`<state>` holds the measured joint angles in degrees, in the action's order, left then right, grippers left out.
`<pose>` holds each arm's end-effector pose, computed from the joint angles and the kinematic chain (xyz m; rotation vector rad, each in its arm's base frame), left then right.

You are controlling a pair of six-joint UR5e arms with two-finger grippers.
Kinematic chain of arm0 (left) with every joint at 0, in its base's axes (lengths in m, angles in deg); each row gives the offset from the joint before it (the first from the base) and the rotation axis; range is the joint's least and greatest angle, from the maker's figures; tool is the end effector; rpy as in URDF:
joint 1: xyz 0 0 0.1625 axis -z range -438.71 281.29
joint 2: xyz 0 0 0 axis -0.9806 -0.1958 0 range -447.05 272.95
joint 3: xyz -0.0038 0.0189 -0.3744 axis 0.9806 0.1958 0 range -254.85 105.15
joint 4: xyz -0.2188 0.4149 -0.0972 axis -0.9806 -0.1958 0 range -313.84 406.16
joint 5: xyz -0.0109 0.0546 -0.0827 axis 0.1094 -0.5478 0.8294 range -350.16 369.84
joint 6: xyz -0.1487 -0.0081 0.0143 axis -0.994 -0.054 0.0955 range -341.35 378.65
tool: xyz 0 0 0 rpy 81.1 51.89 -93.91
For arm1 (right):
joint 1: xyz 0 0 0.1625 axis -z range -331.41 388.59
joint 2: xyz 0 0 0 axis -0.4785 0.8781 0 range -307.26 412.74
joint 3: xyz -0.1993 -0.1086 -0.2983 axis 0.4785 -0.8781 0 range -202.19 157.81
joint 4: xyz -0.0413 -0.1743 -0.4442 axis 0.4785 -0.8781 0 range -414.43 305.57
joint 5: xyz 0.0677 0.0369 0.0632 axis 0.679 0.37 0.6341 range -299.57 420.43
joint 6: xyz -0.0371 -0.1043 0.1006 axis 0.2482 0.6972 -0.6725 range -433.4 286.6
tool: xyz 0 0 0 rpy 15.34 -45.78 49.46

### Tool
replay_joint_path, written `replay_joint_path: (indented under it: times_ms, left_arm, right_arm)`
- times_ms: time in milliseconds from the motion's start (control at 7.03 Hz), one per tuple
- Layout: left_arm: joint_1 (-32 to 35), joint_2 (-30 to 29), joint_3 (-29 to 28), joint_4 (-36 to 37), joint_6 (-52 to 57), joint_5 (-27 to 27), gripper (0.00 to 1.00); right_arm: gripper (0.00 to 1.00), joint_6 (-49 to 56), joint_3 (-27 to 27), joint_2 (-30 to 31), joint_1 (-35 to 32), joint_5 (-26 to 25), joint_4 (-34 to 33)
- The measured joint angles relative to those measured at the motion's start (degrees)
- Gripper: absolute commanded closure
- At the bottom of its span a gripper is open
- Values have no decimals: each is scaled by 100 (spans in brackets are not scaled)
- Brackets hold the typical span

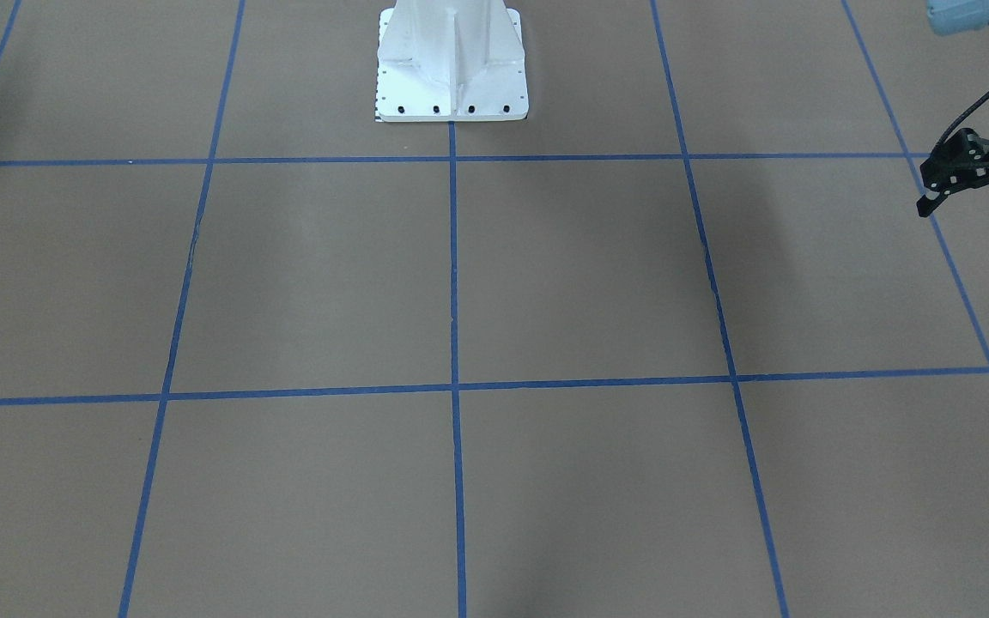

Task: Left arm hands cup to right arm to dump lemon

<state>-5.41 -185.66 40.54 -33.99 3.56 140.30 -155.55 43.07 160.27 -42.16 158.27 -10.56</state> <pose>0.1305 -0.5612 0.3390 0.1977 0.7799 0.1753 -0.0164 -0.3892 0.7256 0.9571 -1.3425 0.7387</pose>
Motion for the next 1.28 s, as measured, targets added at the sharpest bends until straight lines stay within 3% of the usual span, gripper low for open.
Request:
replay_joint_path:
  times_ms: [712,996,1281]
  left_arm:
    - [0,-9,-4,-1,-3,48,0]
    - [0,-6,-13,-1,-3,50,0]
    - [0,-6,-15,-1,-5,52,0]
  right_arm:
    - [100,5187,83,-20,-1,-3,-474]
    - [100,5808,223,-50,-1,15,-525]
    - [100,5588,822,-61,1,134,-981]
